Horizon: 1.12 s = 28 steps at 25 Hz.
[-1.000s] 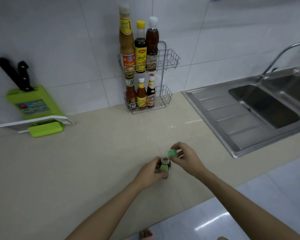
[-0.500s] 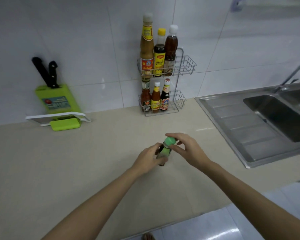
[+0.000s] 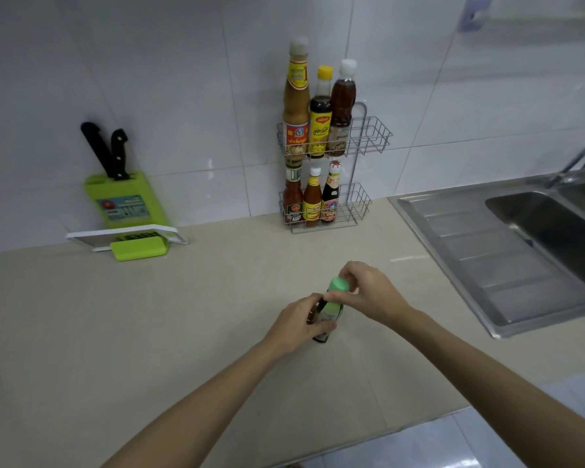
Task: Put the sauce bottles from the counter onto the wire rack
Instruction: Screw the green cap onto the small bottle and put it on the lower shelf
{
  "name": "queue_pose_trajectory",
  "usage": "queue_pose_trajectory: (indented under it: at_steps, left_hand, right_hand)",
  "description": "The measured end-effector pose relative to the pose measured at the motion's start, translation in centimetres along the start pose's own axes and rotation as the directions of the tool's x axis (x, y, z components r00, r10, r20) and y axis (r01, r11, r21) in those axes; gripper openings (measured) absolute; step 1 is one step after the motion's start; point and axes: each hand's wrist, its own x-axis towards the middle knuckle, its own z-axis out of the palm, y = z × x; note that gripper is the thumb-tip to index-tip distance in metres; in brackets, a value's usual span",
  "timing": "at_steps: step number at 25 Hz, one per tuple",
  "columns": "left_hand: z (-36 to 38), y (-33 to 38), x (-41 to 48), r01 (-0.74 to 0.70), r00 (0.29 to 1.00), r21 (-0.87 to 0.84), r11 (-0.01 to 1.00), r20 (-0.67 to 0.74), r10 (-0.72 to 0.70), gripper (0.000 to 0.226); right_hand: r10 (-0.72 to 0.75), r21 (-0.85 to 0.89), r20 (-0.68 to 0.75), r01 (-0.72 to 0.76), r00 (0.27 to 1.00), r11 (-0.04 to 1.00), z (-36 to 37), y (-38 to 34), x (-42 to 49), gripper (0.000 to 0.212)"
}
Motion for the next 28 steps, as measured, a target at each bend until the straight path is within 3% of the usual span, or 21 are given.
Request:
queue_pose_trajectory:
  at_steps: [2, 6, 8, 12, 15, 17, 20, 24, 28]
  left_hand:
    - [0.4, 0.4, 0.2, 0.016, 1.000, -0.048, 0.999, -0.024, -0.017, 0.047]
    - [-0.8, 0.9, 1.1, 0.056, 0.993, -0.160, 0.986, -0.094, -0.072, 0.044]
    - [-1.4, 0.4, 1.3, 0.072, 0.989, -0.176, 0.982, -0.111, -0.092, 0.046]
    - [-1.6, -0.2, 1.3, 0.081, 0.993, -0.168, 0.983, -0.067, -0.093, 0.044]
    - [-1.4, -0.4, 1.3, 0.092, 0.993, -0.154, 0.984, -0.059, -0.102, 0.044]
    - [-1.4, -0.4, 1.4, 0.098, 0.993, -0.125, 0.987, -0.047, -0.105, 0.047]
    - [-1.2, -0.1, 1.5, 0.099, 0.994, -0.094, 0.991, -0.036, -0.103, 0.048]
    - [-1.7, 0.0, 2.0, 0.116, 0.992, -0.113, 0.987, -0.034, -0.121, 0.042]
    - [-1.9, 0.2, 2.3, 0.097, 0.994, -0.119, 0.988, 0.067, -0.089, 0.042]
  right_hand:
    - [-0.010, -0.045, -0.014, 0.009, 1.000, 0.999, 0.4, -0.2, -0.1, 0.049]
    - [-0.015, 0.325, 0.080, -0.012, 0.997, 0.946, 0.1, -0.7, -0.2, 0.055]
    - [-0.018, 0.339, 0.071, -0.007, 0.997, 0.941, -0.1, -0.8, 0.1, 0.048]
    - [0.015, 0.268, -0.083, 0.008, 0.996, 0.963, 0.1, -0.8, 1.2, 0.026]
    - [0.017, 0.367, -0.019, -0.009, 1.000, 0.930, -0.2, -1.4, 2.4, 0.041]
    - [0.022, 0.259, -0.001, -0.021, 1.000, 0.966, -0.1, -1.9, 3.1, 0.048]
    - [0.027, -0.092, -0.032, -0.030, 0.999, 0.995, 0.1, -1.7, 3.6, 0.047]
    - [-0.092, 0.034, 0.108, 0.089, 0.990, 0.995, -1.0, -0.3, 3.9, 0.038]
    - [-0.178, -0.106, 0.292, 0.216, 0.940, 0.971, -2.0, 0.2, 4.6, 0.037]
